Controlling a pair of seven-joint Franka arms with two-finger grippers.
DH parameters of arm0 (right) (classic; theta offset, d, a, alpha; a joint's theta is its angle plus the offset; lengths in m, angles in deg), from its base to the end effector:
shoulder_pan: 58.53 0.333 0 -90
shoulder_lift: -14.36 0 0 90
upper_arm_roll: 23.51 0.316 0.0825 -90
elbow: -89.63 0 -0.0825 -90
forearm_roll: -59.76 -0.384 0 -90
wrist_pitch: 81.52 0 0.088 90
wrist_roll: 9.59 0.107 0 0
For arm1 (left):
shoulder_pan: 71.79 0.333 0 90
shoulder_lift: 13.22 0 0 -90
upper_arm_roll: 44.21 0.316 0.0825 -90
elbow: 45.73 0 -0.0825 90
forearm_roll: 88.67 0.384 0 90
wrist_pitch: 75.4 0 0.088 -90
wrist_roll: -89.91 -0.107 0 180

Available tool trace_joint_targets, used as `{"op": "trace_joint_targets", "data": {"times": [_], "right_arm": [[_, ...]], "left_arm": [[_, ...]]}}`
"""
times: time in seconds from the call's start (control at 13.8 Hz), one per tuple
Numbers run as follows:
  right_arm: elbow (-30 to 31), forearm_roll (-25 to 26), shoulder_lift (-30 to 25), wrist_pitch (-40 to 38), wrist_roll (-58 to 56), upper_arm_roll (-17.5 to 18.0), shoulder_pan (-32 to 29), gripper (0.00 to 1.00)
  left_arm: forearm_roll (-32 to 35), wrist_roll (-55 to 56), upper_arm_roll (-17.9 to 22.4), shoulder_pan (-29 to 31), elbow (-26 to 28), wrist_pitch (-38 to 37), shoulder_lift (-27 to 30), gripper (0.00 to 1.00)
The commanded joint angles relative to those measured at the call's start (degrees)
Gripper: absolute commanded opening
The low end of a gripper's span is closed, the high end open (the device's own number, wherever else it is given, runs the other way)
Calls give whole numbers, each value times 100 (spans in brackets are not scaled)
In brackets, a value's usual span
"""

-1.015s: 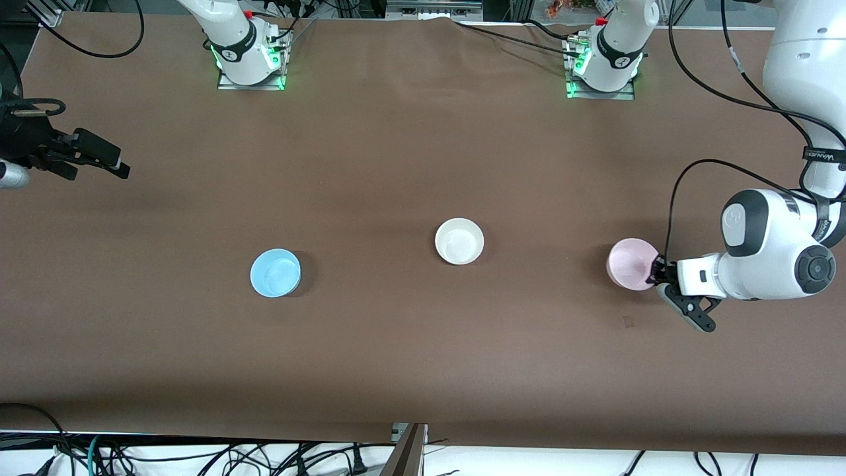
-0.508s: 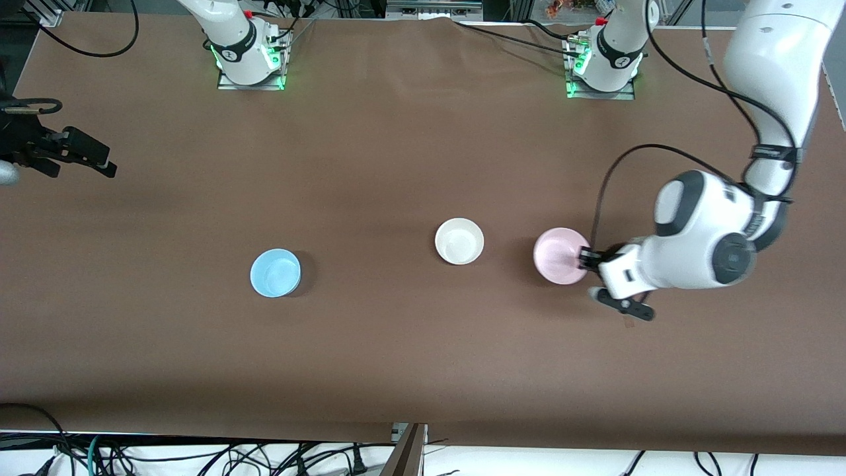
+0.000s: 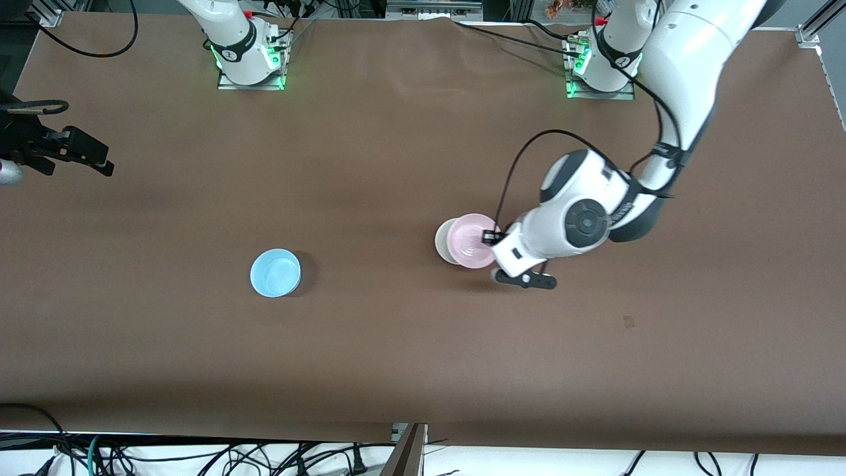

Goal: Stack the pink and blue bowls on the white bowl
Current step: 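Carry the pink bowl with the left gripper over the white bowl, then lower the pink bowl into the white bowl and open the left gripper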

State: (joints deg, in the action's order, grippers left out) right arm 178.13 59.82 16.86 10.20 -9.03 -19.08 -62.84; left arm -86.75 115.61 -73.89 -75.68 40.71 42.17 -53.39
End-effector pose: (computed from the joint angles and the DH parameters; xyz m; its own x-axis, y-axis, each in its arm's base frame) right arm 0.5709 0.0001 0.6151 0.9999 -0.0078 0.0127 -0.0077 -1.0000 -0.0024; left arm 0.6146 -0.3337 0.2885 0.9765 -0.0835 -0.1989 -0.0366 -0.9728 0.2289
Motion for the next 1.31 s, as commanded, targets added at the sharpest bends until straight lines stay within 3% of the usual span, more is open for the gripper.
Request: {"op": "trace_joint_targets", "data": {"times": [0.0,0.29,1.23], "right_arm": [[-96,82,-13,-119,-91,-21,0,100],[-96,91,-13,-119,-74,5,0,100],[-96,178,-13,-119,-39,14,9,100]], "left_arm": [[80,172,312,-270,-65,135,-122,0],[273,391,409,-587,-48,179,-201,0],[626,506,436,-745,-48,188,-298,0]]}}
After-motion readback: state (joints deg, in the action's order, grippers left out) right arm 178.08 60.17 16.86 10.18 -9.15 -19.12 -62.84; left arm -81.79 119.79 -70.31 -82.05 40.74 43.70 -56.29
